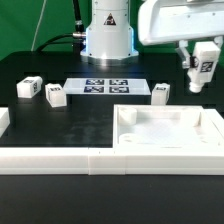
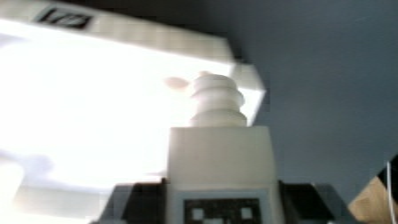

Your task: Assemble one leg

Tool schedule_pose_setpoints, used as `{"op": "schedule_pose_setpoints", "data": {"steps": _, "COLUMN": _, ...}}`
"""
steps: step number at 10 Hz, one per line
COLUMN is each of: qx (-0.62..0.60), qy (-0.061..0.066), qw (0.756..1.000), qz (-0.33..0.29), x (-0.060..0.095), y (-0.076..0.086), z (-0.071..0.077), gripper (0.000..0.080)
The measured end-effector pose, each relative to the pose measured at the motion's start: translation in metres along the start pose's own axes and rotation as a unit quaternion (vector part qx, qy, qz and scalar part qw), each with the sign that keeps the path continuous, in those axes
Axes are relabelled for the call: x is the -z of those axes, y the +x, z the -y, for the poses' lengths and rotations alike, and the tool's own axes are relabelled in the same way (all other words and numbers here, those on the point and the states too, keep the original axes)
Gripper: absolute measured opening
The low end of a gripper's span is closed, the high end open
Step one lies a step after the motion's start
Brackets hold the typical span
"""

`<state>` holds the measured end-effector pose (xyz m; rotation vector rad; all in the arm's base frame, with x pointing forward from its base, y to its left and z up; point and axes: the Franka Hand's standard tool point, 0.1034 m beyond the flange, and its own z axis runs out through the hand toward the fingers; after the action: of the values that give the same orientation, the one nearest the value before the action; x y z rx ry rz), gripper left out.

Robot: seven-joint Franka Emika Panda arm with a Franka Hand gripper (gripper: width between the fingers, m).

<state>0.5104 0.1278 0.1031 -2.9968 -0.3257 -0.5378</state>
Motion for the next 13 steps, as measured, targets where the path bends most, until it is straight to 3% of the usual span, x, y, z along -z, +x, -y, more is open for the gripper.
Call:
{"op": "schedule_pose_setpoints", "data": {"steps": 5, "qx": 0.003, "qy": 0.001, "qw": 1.0, "qz": 0.001, "x": -0.002, "y": 0.0, "z": 0.001, "gripper": 0.0287}}
{"op": "schedule_pose_setpoints", "data": {"steps": 9, "qx": 0.031, "qy": 0.003, "qw": 0.999, "qz": -0.027, "x": -0.033, "y": 0.048, "z": -0.005, "gripper": 0.0287}}
{"op": "schedule_pose_setpoints", "data": {"steps": 13, "qx": 0.031, "qy": 0.001, "qw": 0.998, "qz": -0.05, "x": -0.035, "y": 0.052, "z": -0.006, "gripper": 0.0287}}
